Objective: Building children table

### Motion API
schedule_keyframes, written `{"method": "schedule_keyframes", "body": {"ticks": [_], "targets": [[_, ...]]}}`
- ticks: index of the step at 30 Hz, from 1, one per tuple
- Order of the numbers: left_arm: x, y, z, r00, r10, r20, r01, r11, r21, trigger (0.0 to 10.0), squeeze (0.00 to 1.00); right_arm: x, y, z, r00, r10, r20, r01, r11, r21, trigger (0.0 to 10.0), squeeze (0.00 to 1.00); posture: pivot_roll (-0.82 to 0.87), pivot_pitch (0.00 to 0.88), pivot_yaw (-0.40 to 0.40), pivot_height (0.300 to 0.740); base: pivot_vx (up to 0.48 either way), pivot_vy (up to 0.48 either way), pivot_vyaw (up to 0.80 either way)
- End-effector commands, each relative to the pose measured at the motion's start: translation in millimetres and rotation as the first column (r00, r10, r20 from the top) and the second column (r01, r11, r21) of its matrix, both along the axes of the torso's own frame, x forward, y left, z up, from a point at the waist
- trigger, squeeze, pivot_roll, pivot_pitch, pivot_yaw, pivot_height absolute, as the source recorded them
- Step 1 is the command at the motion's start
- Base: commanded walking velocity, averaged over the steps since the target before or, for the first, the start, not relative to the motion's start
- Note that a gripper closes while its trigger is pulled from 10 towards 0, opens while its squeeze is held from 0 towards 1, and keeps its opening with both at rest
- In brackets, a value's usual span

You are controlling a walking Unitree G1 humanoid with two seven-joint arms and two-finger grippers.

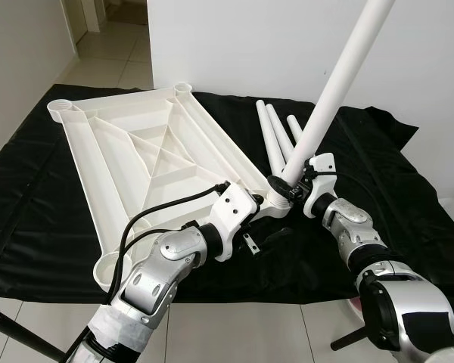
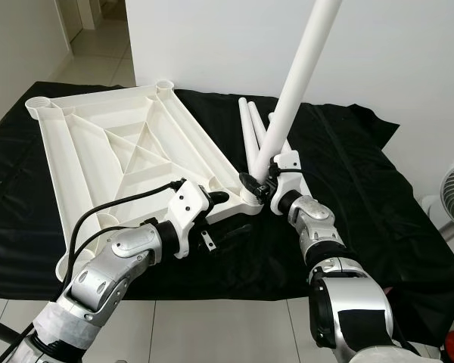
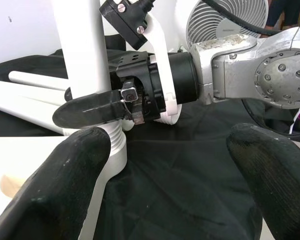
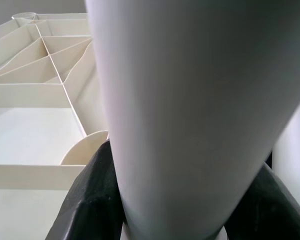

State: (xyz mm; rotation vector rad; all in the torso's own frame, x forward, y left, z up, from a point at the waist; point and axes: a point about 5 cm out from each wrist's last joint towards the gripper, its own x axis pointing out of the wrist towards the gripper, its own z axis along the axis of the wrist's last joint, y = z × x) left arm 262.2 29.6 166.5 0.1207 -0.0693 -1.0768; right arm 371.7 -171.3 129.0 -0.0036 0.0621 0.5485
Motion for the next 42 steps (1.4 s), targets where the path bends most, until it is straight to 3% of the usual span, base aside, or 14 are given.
{"method": "schedule_keyframes", "body": {"ticks": [1,13,20,26,30,34,36,42], "targets": [[1.0,-2.1,1.8,1.000,0.001,0.012,-0.001,1.000,0.008,10.0,0.00,-5.2,-2.0,-17.6,0.995,-0.030,-0.092,0.031,0.999,0.016,10.0,0.00,0.04,0.000,-0.070,0.740,0.000,0.000,0.00],[4.8,-2.7,3.4,1.000,0.016,0.014,-0.016,1.000,-0.015,10.0,0.00,-5.8,6.5,-21.1,0.995,-0.058,-0.077,0.057,0.998,-0.015,10.0,0.00,0.03,0.001,-0.083,0.740,0.000,0.000,0.00],[7.6,-0.2,5.1,0.999,0.029,0.015,-0.029,0.999,-0.021,10.0,0.00,-5.2,15.3,-22.6,0.983,-0.177,-0.049,0.179,0.983,0.031,10.0,0.00,0.03,0.010,-0.085,0.740,0.000,0.000,0.00],[9.5,1.7,6.2,0.999,0.035,0.023,-0.034,0.999,-0.021,10.0,0.00,-3.8,30.5,-22.1,0.930,-0.364,-0.050,0.368,0.923,0.112,10.0,0.00,0.03,0.013,-0.083,0.740,0.000,0.000,0.00],[10.1,2.0,6.7,0.999,0.036,0.025,-0.035,0.999,-0.022,10.0,0.00,-4.1,36.0,-21.6,0.919,-0.391,-0.045,0.393,0.912,0.117,10.0,0.00,0.03,0.012,-0.081,0.740,0.000,0.000,0.00],[11.3,2.5,7.7,0.999,0.036,0.028,-0.035,0.999,-0.025,10.0,0.00,-6.4,44.5,-21.9,0.881,-0.472,-0.024,0.472,0.875,0.105,10.0,0.00,0.03,0.008,-0.081,0.740,0.000,0.000,0.00],[12.0,2.5,8.4,0.999,0.036,0.032,-0.035,0.999,-0.027,10.0,0.00,-8.9,47.9,-21.1,0.826,-0.563,0.020,0.561,0.825,0.065,10.0,0.00,0.03,0.006,-0.082,0.740,0.000,0.000,0.00],[12.3,2.5,8.8,0.999,0.036,0.034,-0.035,0.999,-0.028,10.0,0.00,-12.3,53.5,-19.5,0.797,-0.602,0.042,0.598,0.797,0.081,10.0,0.00,0.03,0.005,-0.083,0.740,0.000,0.000,0.00]]}}
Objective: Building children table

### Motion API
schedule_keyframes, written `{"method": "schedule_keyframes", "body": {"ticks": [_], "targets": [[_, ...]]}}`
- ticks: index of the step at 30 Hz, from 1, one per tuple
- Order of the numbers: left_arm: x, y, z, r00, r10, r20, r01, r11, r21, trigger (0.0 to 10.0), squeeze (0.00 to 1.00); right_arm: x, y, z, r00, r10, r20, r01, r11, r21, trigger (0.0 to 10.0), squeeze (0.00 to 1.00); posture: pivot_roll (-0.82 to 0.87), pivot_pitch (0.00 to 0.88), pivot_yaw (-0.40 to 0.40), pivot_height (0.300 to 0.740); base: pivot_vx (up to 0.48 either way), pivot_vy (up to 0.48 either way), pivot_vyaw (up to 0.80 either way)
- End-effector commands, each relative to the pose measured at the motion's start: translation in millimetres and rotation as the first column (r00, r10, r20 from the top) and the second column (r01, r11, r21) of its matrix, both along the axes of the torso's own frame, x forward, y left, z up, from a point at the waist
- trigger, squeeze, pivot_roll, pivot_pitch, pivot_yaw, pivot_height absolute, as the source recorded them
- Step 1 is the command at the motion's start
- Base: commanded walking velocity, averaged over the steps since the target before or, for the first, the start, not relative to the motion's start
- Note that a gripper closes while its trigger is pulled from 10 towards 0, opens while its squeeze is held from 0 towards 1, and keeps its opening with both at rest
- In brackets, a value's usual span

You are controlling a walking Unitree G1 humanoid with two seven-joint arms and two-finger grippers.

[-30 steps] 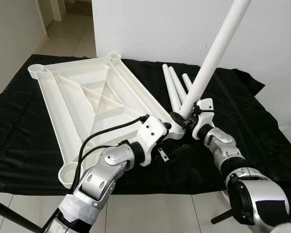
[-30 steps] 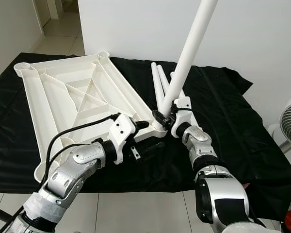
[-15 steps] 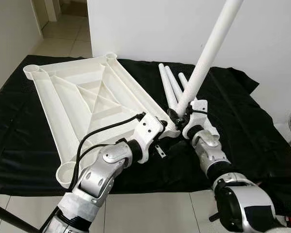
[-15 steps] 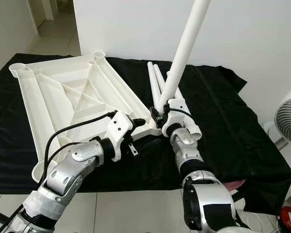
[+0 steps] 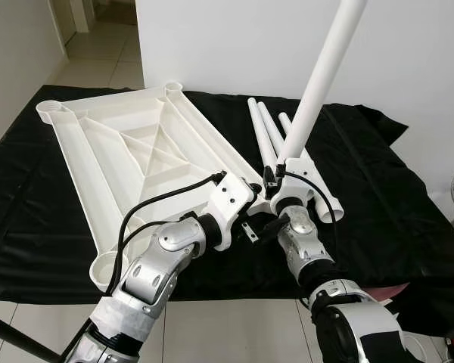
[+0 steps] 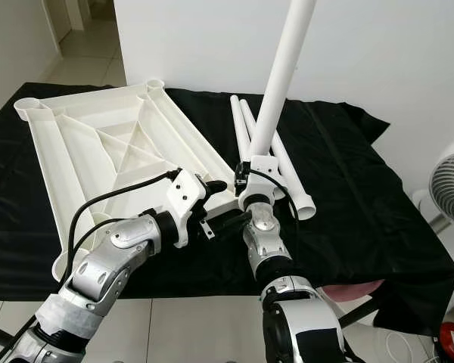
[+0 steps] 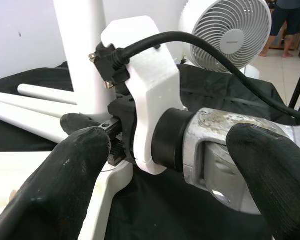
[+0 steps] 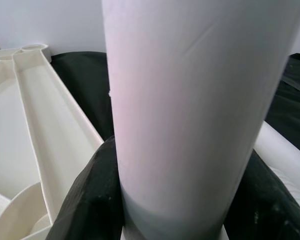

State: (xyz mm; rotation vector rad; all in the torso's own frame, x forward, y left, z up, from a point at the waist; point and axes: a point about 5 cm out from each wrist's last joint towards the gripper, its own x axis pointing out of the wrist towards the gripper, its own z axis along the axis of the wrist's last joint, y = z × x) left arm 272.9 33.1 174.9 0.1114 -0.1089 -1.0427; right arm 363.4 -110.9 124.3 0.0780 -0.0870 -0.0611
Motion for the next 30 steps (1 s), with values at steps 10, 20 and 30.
{"method": "schedule_keyframes", "body": {"ticks": [10,20,30], "targets": [[1.8,-1.3,1.2,1.000,-0.002,0.009,0.002,1.000,0.000,10.0,0.00,-18.6,2.7,-21.6,0.998,-0.031,-0.059,0.032,0.999,0.013,10.0,0.00,0.03,0.006,-0.085,0.740,0.000,0.000,0.00],[0.7,-1.1,0.7,1.000,-0.008,0.011,0.008,1.000,0.002,10.0,0.00,-28.8,-2.7,-24.3,0.998,-0.037,-0.052,0.040,0.997,0.068,10.0,0.00,0.03,0.000,-0.082,0.740,0.000,0.000,0.00],[0.6,-3.3,0.8,1.000,-0.021,0.014,0.021,1.000,0.006,10.0,0.00,-22.6,-12.8,-27.5,0.990,-0.055,-0.132,0.072,0.990,0.124,10.0,0.00,0.02,0.000,-0.073,0.740,0.000,0.000,0.00]]}}
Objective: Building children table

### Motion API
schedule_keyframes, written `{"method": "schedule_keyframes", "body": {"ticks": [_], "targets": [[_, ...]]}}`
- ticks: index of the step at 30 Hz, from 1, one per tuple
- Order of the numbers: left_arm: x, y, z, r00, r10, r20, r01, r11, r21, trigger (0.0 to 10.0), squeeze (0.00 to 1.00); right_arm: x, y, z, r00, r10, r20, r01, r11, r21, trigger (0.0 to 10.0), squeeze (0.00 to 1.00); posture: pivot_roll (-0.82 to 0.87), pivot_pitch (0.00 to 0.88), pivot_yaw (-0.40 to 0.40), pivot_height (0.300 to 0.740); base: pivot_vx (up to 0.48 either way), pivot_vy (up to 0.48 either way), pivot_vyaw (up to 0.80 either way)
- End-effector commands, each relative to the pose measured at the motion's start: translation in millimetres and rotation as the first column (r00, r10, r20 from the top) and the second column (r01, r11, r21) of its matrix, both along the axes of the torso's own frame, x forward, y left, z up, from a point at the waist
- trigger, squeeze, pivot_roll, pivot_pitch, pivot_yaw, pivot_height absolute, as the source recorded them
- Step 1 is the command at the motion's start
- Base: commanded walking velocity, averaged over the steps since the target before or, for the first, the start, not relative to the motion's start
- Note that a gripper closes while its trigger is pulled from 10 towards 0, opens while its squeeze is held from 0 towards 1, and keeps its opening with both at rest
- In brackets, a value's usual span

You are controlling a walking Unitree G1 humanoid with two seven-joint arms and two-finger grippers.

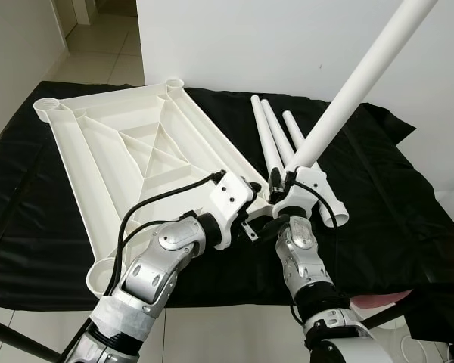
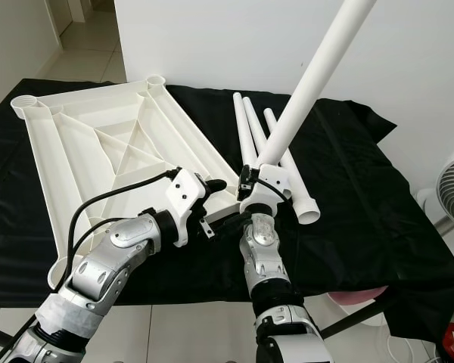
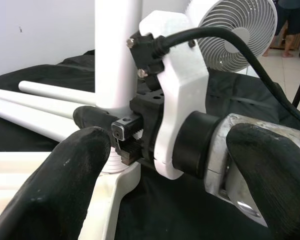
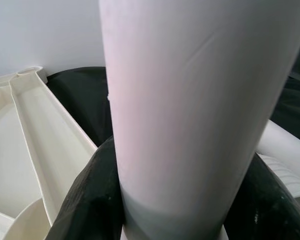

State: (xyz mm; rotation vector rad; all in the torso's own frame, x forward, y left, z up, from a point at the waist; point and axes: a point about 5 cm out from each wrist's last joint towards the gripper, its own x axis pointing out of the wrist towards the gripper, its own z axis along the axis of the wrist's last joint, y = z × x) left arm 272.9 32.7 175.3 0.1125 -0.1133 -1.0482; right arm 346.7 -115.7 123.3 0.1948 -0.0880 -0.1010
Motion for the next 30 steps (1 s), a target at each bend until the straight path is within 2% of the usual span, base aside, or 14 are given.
{"method": "schedule_keyframes", "body": {"ticks": [1,6,8,12,22,23,24,25,30], "targets": [[0.7,-3.3,0.5,1.000,-0.017,0.012,0.017,1.000,0.007,10.0,0.00,-3.1,-8.9,-26.3,0.989,-0.013,-0.150,0.015,1.000,0.010,10.0,0.00,0.02,0.000,-0.073,0.740,0.000,0.000,0.00],[1.1,-3.8,1.2,1.000,-0.019,0.016,0.019,1.000,0.007,10.0,0.00,3.6,-10.4,-26.9,0.978,0.024,-0.206,-0.022,1.000,0.010,10.0,0.00,0.03,0.000,-0.075,0.740,0.000,0.000,0.00],[1.2,-3.7,1.4,1.000,-0.019,0.018,0.018,1.000,0.007,10.0,0.00,6.7,-11.5,-23.9,0.978,0.032,-0.208,-0.038,0.999,-0.022,10.0,0.00,0.03,0.000,-0.077,0.740,0.000,0.000,0.00],[1.2,-3.7,1.6,1.000,-0.017,0.019,0.017,1.000,0.006,10.0,0.00,9.0,-13.9,-21.5,0.977,0.024,-0.211,-0.029,0.999,-0.019,10.0,0.00,0.03,0.000,-0.079,0.740,0.000,0.000,0.00],[1.0,-3.9,1.9,1.000,-0.010,0.022,0.010,1.000,0.000,10.0,0.00,5.7,-11.5,-27.4,0.974,0.041,-0.221,-0.054,0.997,-0.052,10.0,0.00,0.03,0.000,-0.087,0.740,0.000,0.000,0.00],[1.1,-3.8,1.9,1.000,-0.009,0.022,0.009,1.000,-0.001,10.0,0.00,5.6,-10.9,-26.0,0.977,0.048,-0.207,-0.059,0.997,-0.048,10.0,0.62,0.03,0.000,-0.087,0.740,0.000,0.000,0.00],[1.1,-3.8,1.9,1.000,-0.009,0.022,0.009,1.000,-0.001,10.0,0.00,5.6,-10.9,-26.0,0.977,0.048,-0.207,-0.059,0.997,-0.048,10.0,0.62,0.03,0.000,-0.087,0.740,0.000,0.000,0.00],[1.3,-3.7,2.1,1.000,-0.008,0.023,0.008,1.000,-0.001,10.0,0.00,5.9,-9.8,-23.3,0.981,0.060,-0.184,-0.070,0.996,-0.048,10.0,1.00,0.03,0.000,-0.085,0.740,0.000,0.000,0.00],[2.1,-3.6,3.1,1.000,-0.006,0.026,0.006,1.000,-0.003,10.0,0.00,7.4,-7.4,-11.5,0.990,0.099,-0.096,-0.104,0.993,-0.051,10.0,1.00,0.03,0.000,-0.083,0.740,0.000,0.000,0.00]]}}
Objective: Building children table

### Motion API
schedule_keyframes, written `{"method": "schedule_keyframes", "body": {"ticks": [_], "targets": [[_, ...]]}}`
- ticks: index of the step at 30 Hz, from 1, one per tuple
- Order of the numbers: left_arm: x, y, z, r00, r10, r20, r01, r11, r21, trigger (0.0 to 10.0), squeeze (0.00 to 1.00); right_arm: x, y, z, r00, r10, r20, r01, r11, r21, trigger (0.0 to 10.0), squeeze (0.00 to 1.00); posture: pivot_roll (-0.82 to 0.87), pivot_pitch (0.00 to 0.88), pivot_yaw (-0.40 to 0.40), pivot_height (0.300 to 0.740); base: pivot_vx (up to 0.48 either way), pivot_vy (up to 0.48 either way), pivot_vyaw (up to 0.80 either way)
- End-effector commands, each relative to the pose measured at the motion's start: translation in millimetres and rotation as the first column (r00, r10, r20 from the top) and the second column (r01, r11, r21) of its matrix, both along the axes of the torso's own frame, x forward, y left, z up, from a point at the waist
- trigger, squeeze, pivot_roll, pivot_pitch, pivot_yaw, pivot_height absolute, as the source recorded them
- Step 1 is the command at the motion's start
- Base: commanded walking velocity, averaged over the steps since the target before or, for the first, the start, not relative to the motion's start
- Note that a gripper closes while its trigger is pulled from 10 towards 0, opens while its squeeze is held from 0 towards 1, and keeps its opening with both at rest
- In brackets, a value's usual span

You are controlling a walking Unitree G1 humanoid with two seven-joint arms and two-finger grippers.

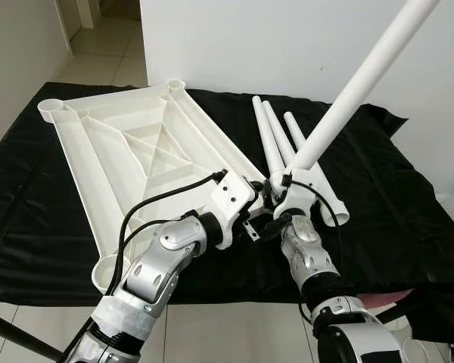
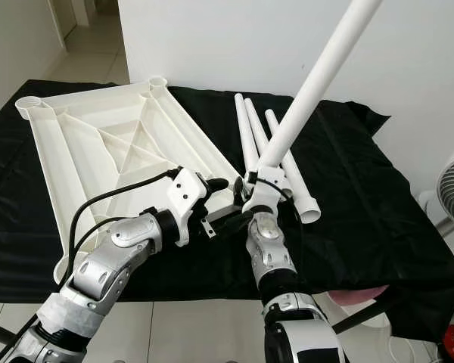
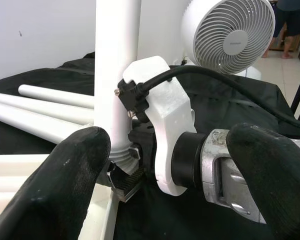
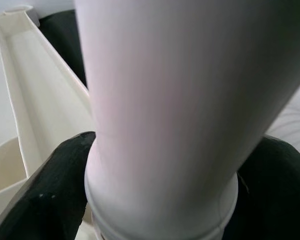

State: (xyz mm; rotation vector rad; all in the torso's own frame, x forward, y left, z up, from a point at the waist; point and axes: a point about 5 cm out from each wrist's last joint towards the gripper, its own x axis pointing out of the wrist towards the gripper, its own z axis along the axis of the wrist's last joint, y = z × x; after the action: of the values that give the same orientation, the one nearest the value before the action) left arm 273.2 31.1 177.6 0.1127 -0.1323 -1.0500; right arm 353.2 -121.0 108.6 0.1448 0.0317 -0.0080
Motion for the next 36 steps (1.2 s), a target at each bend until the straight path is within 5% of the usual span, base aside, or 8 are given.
{"method": "schedule_keyframes", "body": {"ticks": [1,4,5,19,20,22,25,36], "targets": [[2.1,-2.0,1.0,1.000,-0.002,0.011,0.002,1.000,0.005,10.0,0.00,1.3,-2.0,5.5,0.999,0.011,0.036,-0.010,1.000,-0.014,10.0,1.00,0.03,0.000,-0.083,0.740,0.000,0.000,0.00],[2.6,-2.1,1.5,1.000,0.000,0.012,0.000,1.000,0.004,10.0,0.00,2.1,-1.6,8.5,0.998,0.036,0.054,-0.035,0.999,-0.021,10.0,1.00,0.03,0.000,-0.082,0.740,0.000,0.000,0.00],[3.0,-2.1,1.9,1.000,0.001,0.013,-0.001,1.000,0.002,10.0,0.00,3.9,-2.1,14.6,0.992,0.084,0.092,-0.079,0.995,-0.054,10.0,0.00,0.02,0.000,-0.080,0.740,0.000,0.000,0.00],[5.1,-3.0,4.0,1.000,0.001,0.018,-0.001,1.000,-0.002,10.0,0.00,18.9,-27.6,50.8,0.929,0.307,0.205,-0.266,0.942,-0.206,10.0,0.00,0.02,0.000,-0.080,0.740,0.000,0.000,0.00],[5.3,-3.0,4.1,1.000,0.001,0.019,-0.001,1.000,-0.002,10.0,0.00,19.3,-29.8,51.9,0.920,0.337,0.201,-0.292,0.930,-0.221,7.0,0.00,0.02,0.000,-0.081,0.740,0.000,0.000,0.00],[5.5,-2.8,4.2,1.000,0.002,0.020,-0.002,1.000,-0.002,10.0,0.00,19.5,-32.4,50.6,0.905,0.387,0.176,-0.344,0.909,-0.234,6.8,0.00,0.02,0.000,-0.081,0.740,0.000,0.000,0.00],[6.0,-2.1,4.8,1.000,0.007,0.022,-0.007,1.000,-0.004,10.0,0.00,18.3,-39.3,44.4,0.883,0.456,0.113,-0.413,0.869,-0.274,0.0,0.00,0.02,0.000,-0.082,0.740,0.000,0.000,0.00],[6.3,-1.4,5.9,1.000,0.016,0.025,-0.015,1.000,-0.007,10.0,0.00,15.5,-41.3,33.3,0.844,0.536,0.018,-0.497,0.795,-0.347,0.0,0.00,0.03,0.000,-0.084,0.740,0.000,0.000,0.00]]}}
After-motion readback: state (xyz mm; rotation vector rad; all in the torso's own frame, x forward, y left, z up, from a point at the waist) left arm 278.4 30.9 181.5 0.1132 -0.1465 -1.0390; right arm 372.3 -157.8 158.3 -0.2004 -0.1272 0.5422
